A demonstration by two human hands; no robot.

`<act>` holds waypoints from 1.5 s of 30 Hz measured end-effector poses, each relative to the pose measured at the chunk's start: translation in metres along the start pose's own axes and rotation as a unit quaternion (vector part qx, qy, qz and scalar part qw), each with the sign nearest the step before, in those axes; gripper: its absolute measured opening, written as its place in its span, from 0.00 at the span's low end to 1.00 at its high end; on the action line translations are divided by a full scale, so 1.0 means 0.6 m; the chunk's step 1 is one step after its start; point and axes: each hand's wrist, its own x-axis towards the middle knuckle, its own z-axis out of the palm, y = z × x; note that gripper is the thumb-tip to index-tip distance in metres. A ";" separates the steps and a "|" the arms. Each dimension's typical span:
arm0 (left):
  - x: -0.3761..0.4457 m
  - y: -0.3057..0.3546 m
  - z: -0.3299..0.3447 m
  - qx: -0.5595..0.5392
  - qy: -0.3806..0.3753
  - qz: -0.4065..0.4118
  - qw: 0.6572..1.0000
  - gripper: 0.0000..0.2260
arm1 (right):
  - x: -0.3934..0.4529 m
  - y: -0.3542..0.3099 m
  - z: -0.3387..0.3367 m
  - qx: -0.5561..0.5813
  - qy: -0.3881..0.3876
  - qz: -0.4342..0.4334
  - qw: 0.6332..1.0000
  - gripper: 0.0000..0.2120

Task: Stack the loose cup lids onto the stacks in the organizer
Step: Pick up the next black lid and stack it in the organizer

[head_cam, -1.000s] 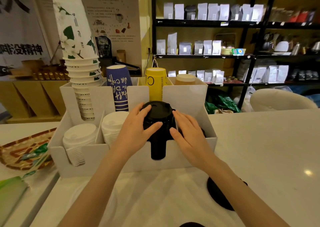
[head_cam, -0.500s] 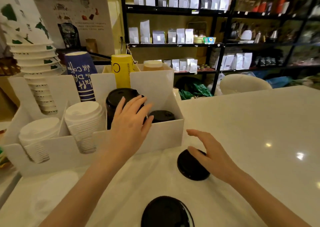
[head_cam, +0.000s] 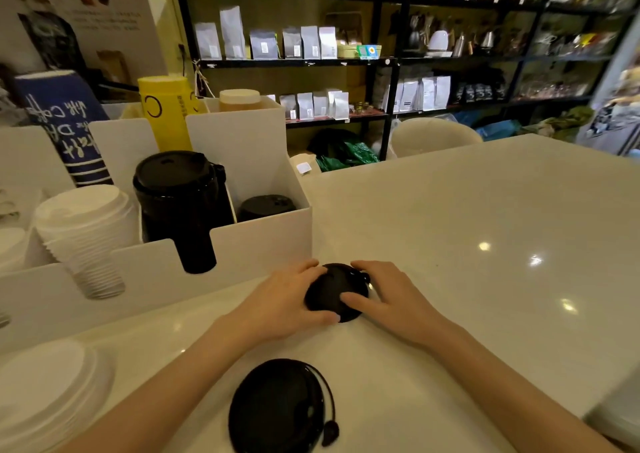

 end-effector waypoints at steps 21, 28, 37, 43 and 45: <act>-0.047 -0.012 -0.142 -0.131 0.205 0.033 0.969 0.27 | 0.047 -0.111 -0.053 0.208 0.033 -0.063 0.976 0.20; -0.079 -0.035 -0.203 -0.153 0.300 0.036 0.941 0.29 | 0.102 -0.186 -0.066 0.227 0.066 -0.130 0.963 0.16; -0.104 -0.091 -0.245 -0.178 0.420 0.002 0.890 0.26 | 0.174 -0.281 -0.043 0.342 0.104 -0.173 0.918 0.14; -0.105 -0.132 -0.245 -0.140 0.437 -0.062 0.886 0.22 | 0.195 -0.295 -0.008 0.367 0.040 -0.173 0.913 0.18; -0.105 -0.138 -0.242 -0.140 0.429 -0.075 0.889 0.22 | 0.200 -0.289 0.004 0.360 0.024 -0.168 0.917 0.18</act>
